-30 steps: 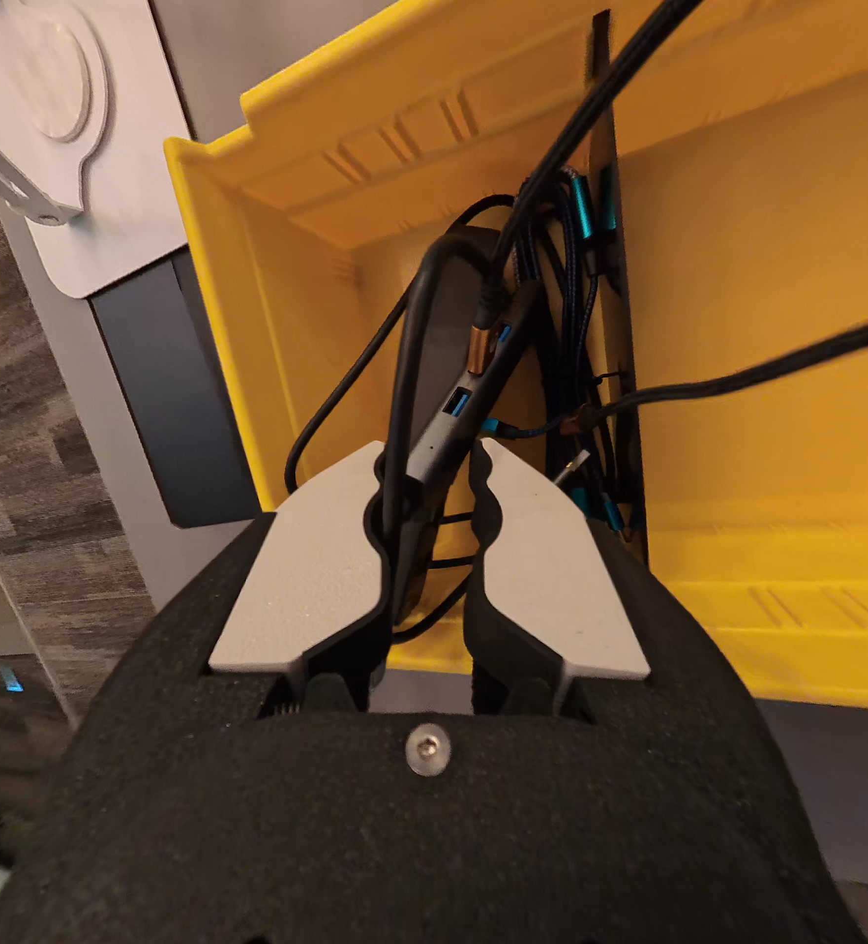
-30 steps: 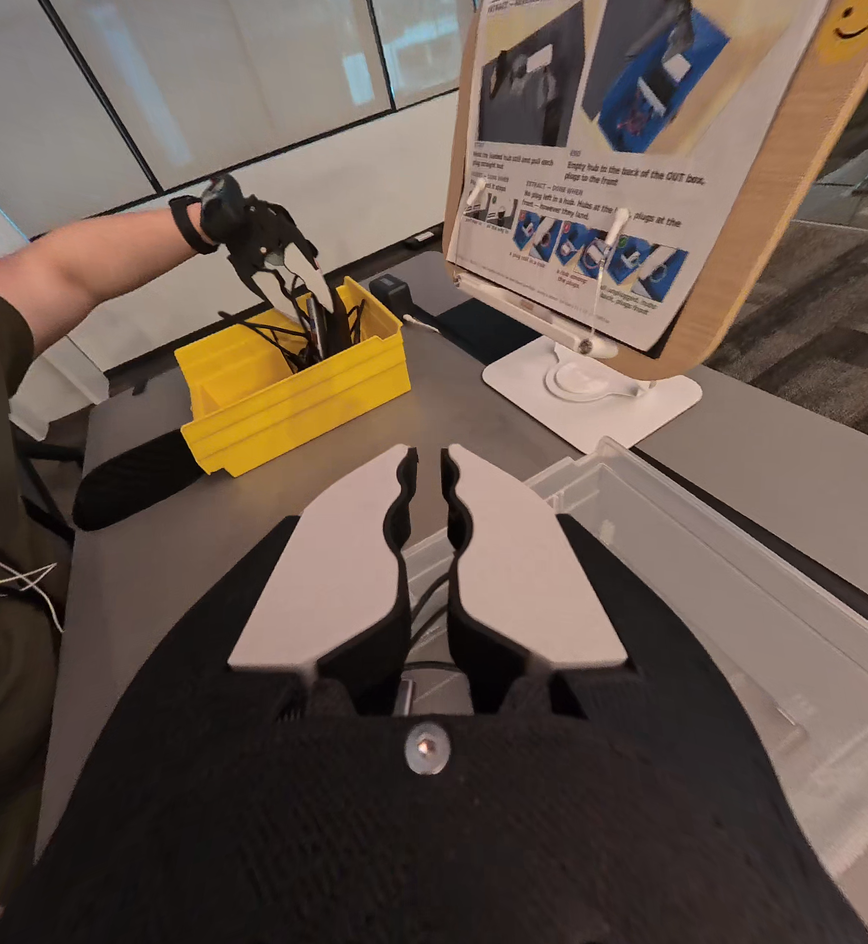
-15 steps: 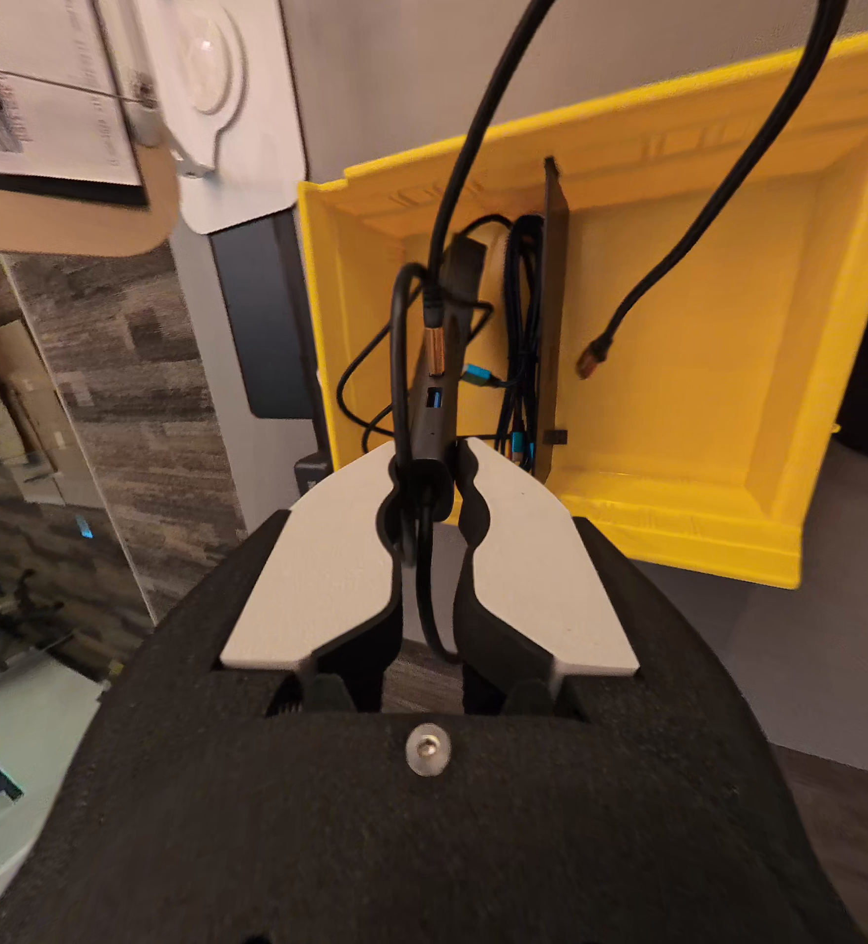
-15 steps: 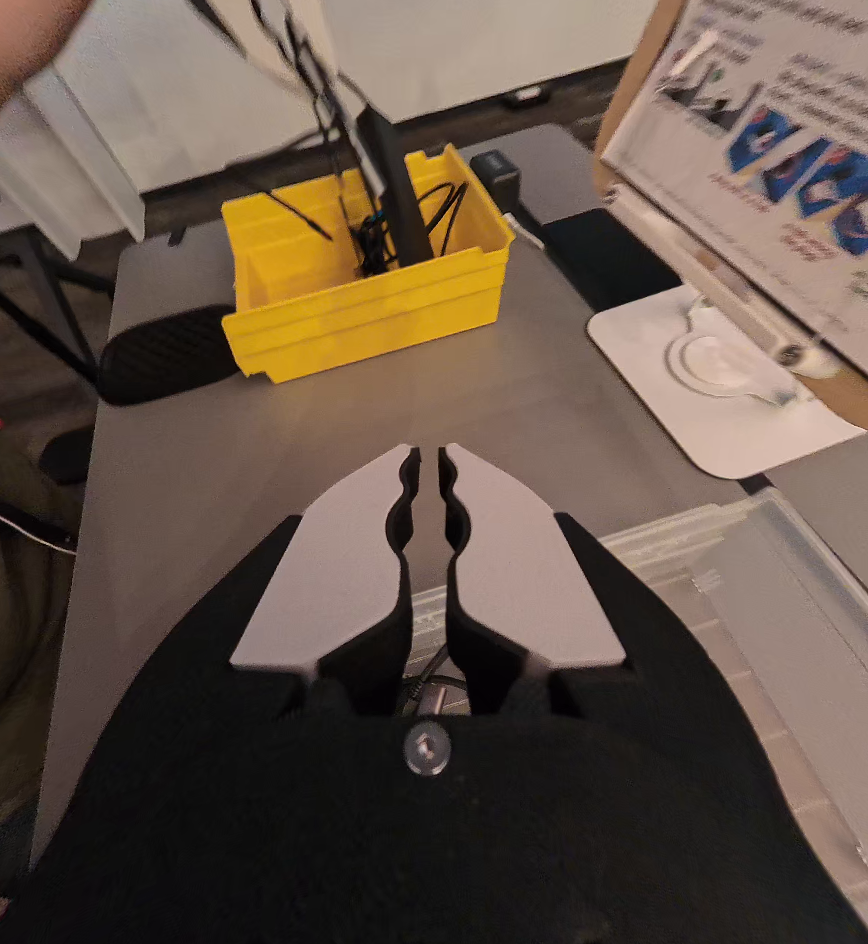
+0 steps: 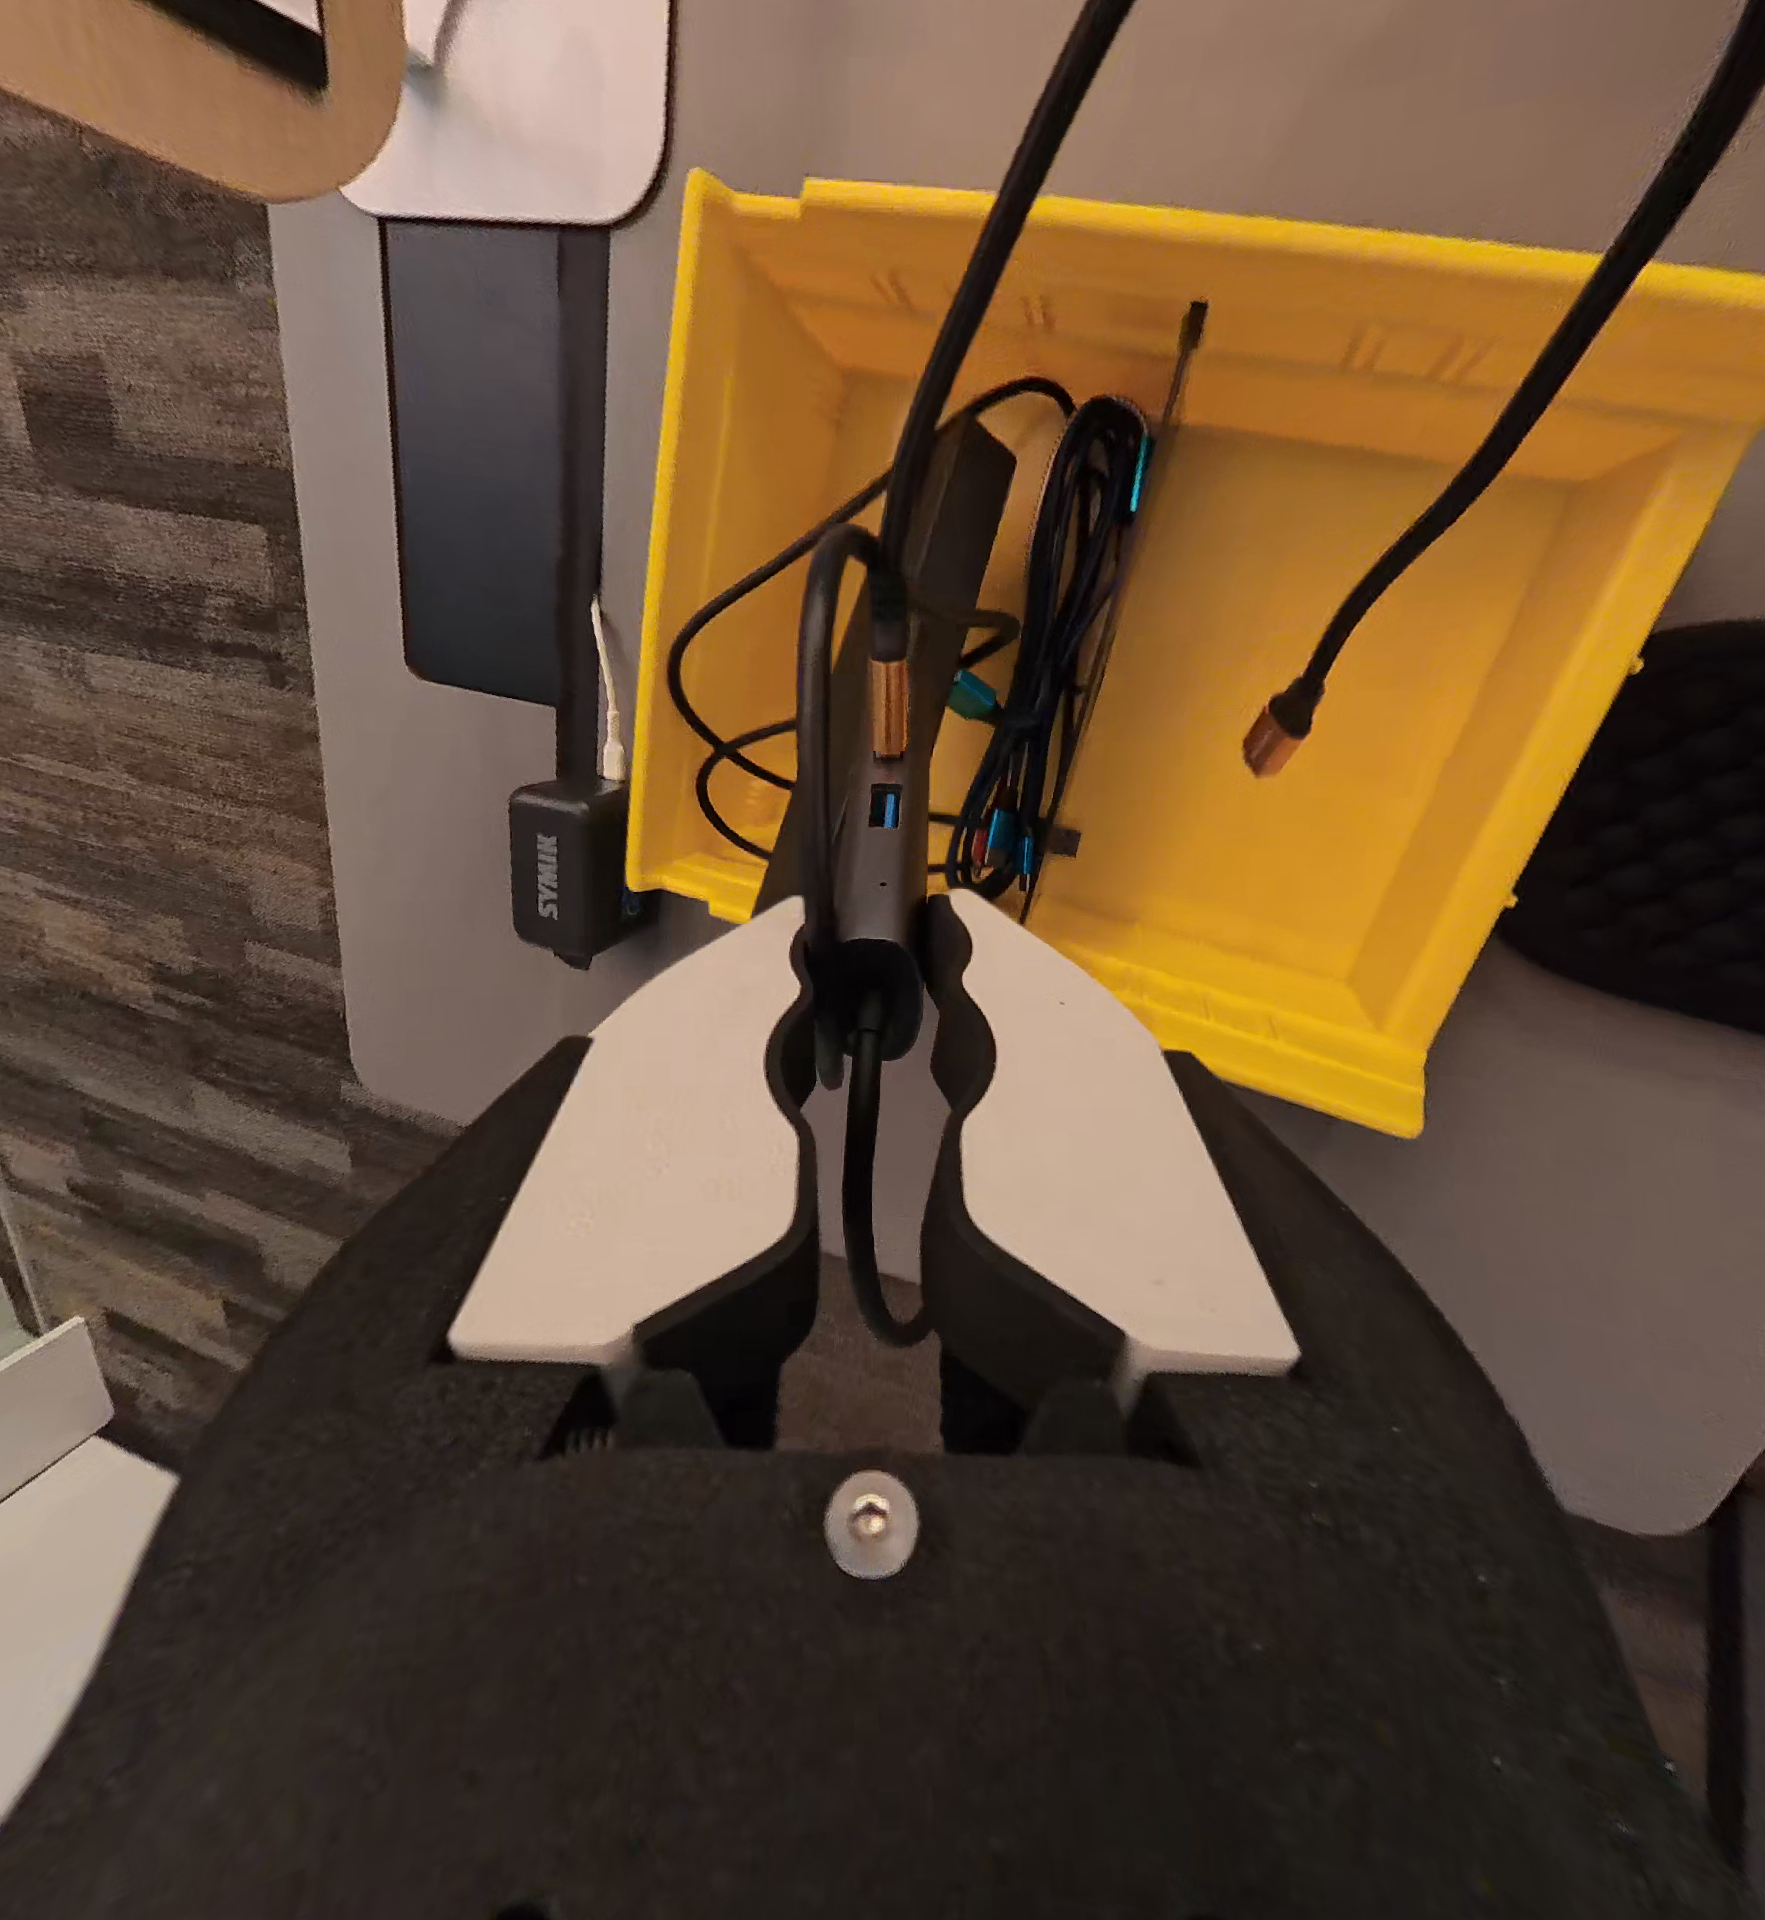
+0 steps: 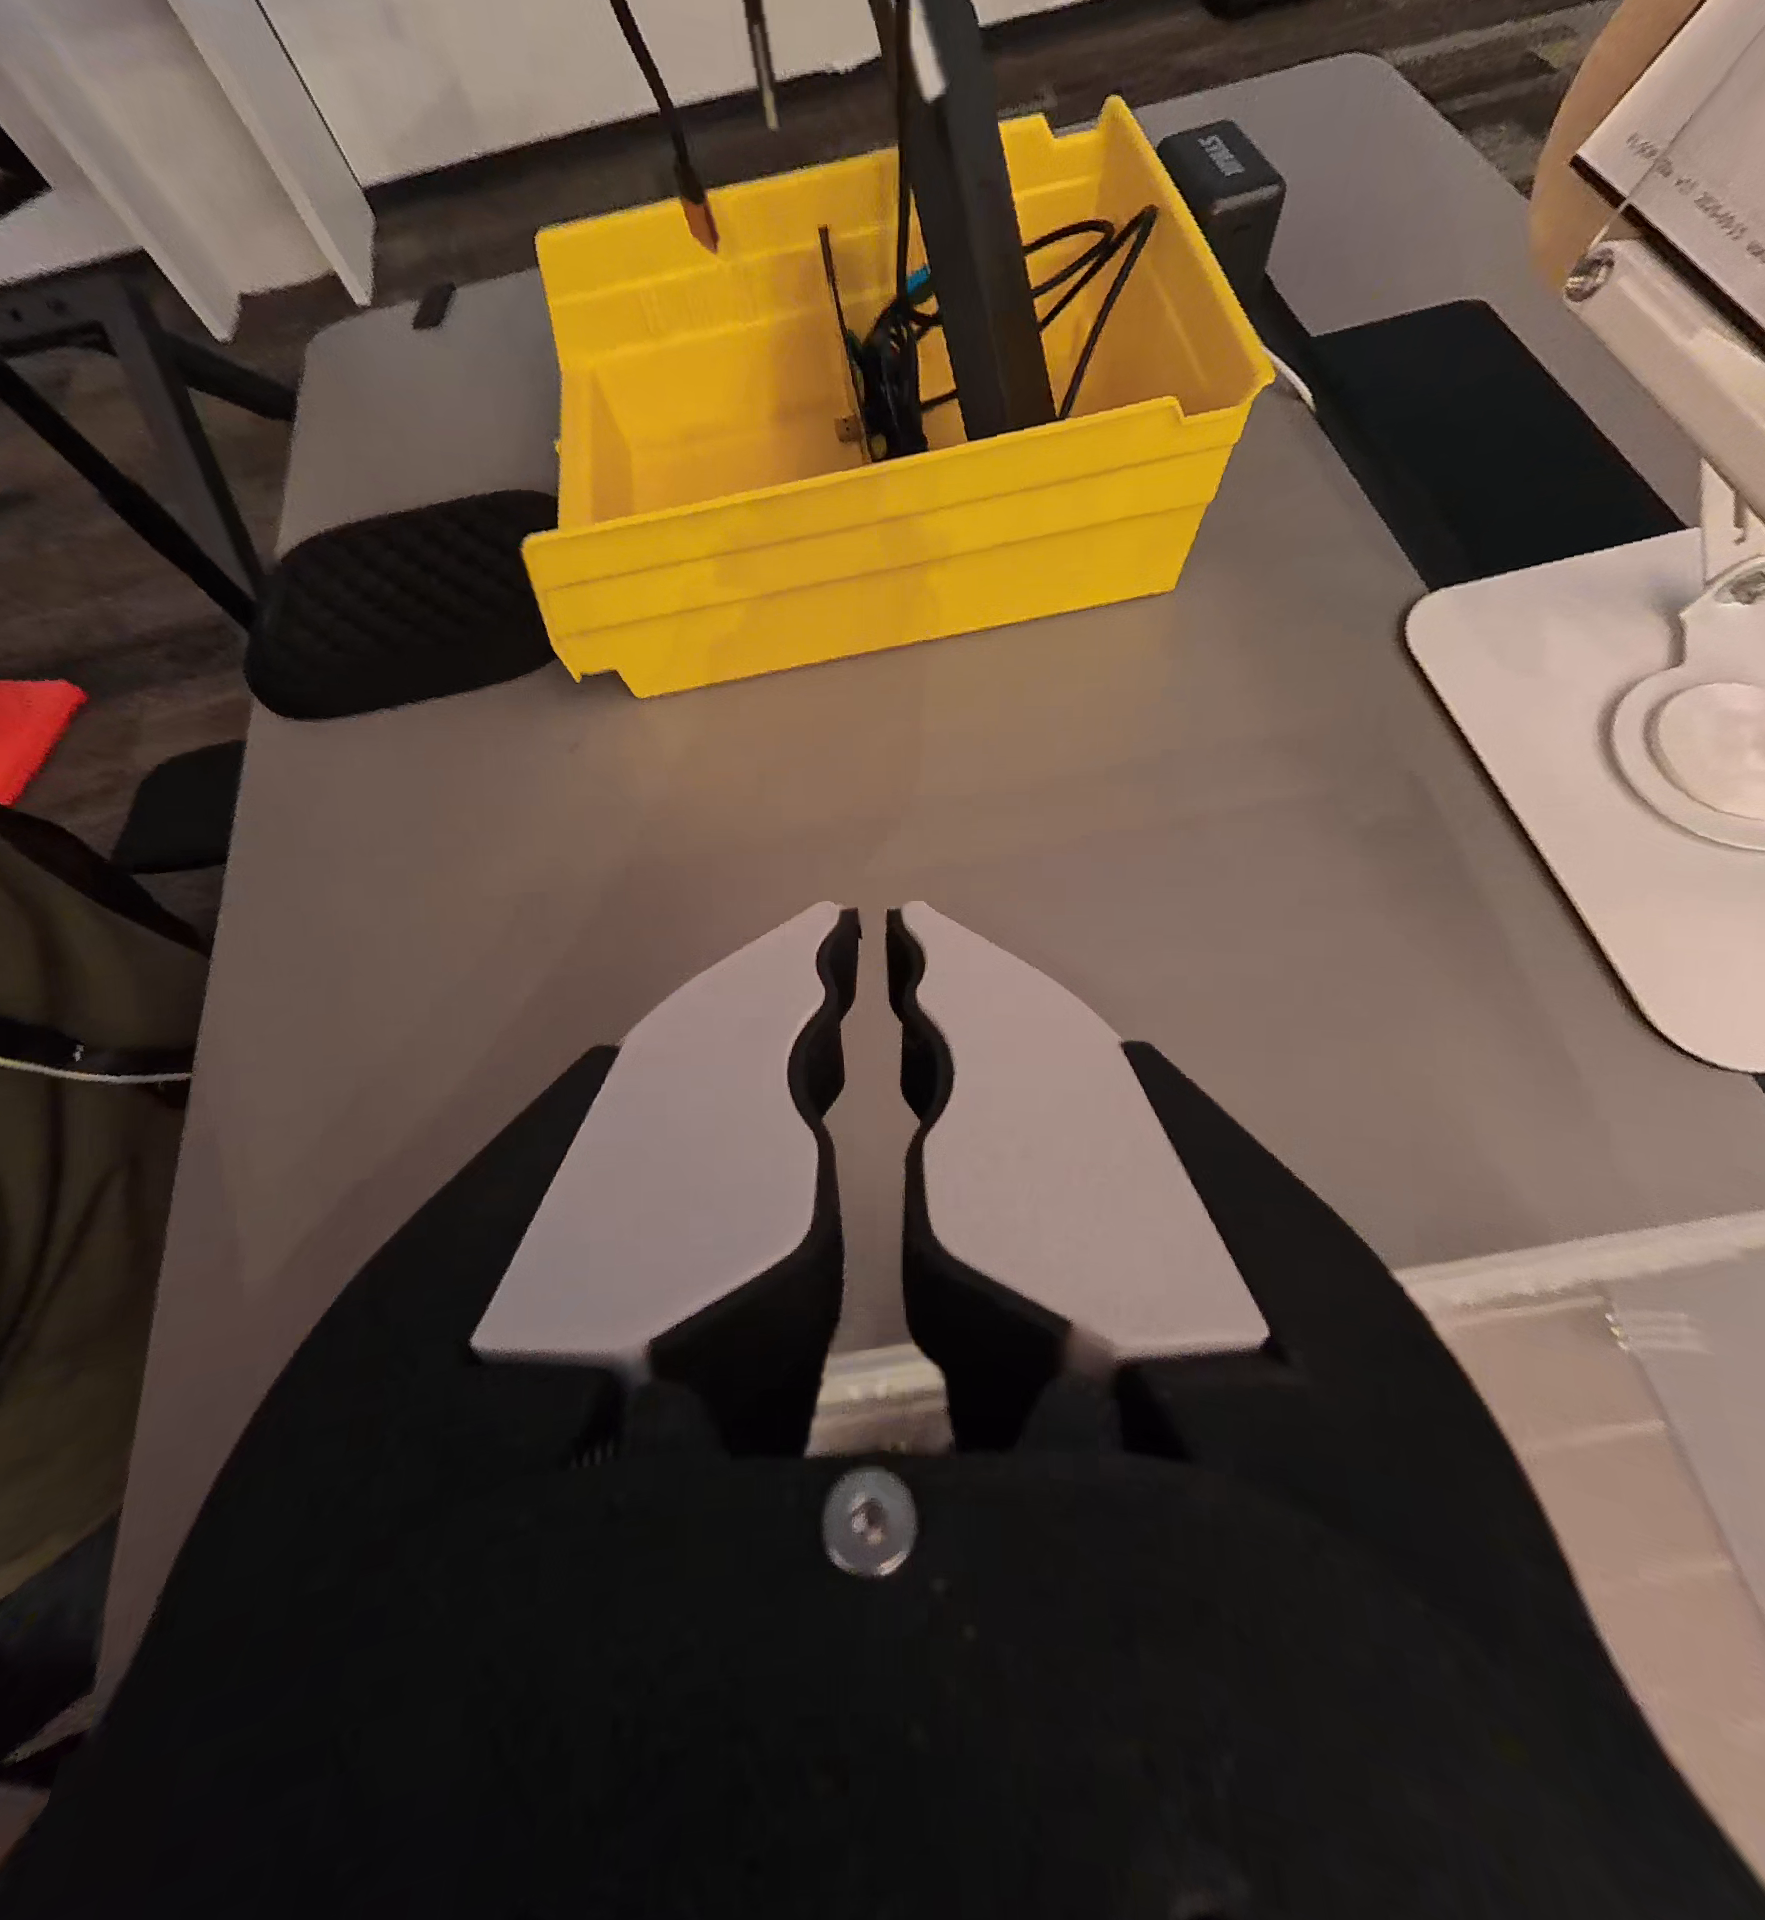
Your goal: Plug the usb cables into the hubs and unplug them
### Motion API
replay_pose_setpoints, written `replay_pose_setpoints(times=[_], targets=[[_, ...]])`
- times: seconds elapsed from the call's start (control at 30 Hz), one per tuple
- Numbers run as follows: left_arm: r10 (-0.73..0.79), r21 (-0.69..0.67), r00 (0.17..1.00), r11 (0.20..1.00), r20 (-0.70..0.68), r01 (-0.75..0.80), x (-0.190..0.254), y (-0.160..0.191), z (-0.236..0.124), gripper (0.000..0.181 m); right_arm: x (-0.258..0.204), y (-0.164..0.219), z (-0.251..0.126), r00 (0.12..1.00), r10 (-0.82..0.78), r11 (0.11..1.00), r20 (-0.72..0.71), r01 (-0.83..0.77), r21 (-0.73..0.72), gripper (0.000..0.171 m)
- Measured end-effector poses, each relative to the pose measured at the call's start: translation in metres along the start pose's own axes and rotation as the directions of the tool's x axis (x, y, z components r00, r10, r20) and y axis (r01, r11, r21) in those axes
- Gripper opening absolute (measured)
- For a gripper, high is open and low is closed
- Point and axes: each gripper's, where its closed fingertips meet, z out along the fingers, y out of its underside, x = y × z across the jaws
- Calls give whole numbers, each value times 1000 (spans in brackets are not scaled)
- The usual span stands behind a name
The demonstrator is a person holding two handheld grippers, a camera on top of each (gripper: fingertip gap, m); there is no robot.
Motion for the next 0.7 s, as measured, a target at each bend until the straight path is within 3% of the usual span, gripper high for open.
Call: replay_pose_setpoints(times=[0.23, 0.4, 0.5, 0.7], targets=[[21, 149, 1000, 989, -13, -19, 4, -21, 11, 17, -15, -53, 57, 998, -65, 974, -3, 64, 218, 18], [22, 211, 1000, 977, -19, -18, 4, -22, 11, 17, 5, -110, 102, 995, -66, 941, -75, 87, 326, 18], [29, 258, 1000, 966, -3, -27, 3, -22, 8, 17, 16, -132, 125, 994, -91, 946, -54, 103, 308, 18], [77, 294, 997, 952, 18, -79, 12, -26, 7, 17, 3, -142, 157, 936, -332, 899, -118, 352, 260, 21]])
